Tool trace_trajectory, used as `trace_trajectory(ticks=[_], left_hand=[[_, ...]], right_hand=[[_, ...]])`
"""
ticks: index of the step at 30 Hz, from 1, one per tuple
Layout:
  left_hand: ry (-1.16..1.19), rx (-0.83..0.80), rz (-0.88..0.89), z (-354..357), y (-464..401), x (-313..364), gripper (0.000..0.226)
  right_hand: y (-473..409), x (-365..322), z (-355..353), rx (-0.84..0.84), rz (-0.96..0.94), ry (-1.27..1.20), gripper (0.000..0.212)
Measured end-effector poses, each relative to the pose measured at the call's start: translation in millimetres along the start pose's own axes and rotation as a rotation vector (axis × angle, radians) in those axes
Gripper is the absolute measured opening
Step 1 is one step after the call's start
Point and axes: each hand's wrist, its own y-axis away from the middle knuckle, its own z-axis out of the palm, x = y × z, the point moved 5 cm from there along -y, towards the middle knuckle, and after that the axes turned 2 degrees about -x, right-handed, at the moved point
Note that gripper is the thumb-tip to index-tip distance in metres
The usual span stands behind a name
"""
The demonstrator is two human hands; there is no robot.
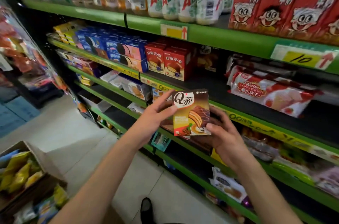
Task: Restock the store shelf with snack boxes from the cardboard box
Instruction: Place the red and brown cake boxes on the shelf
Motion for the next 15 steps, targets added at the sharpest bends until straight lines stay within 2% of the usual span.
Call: trace_trajectory(ticks=[15], left_hand=[[-0.049,-0.011,-0.025,12.4,-10.9,-0.1,0.042]], right_hand=[[-1.7,-2.1,-16.4,-0.004,0.013,-0.012,0.067]])
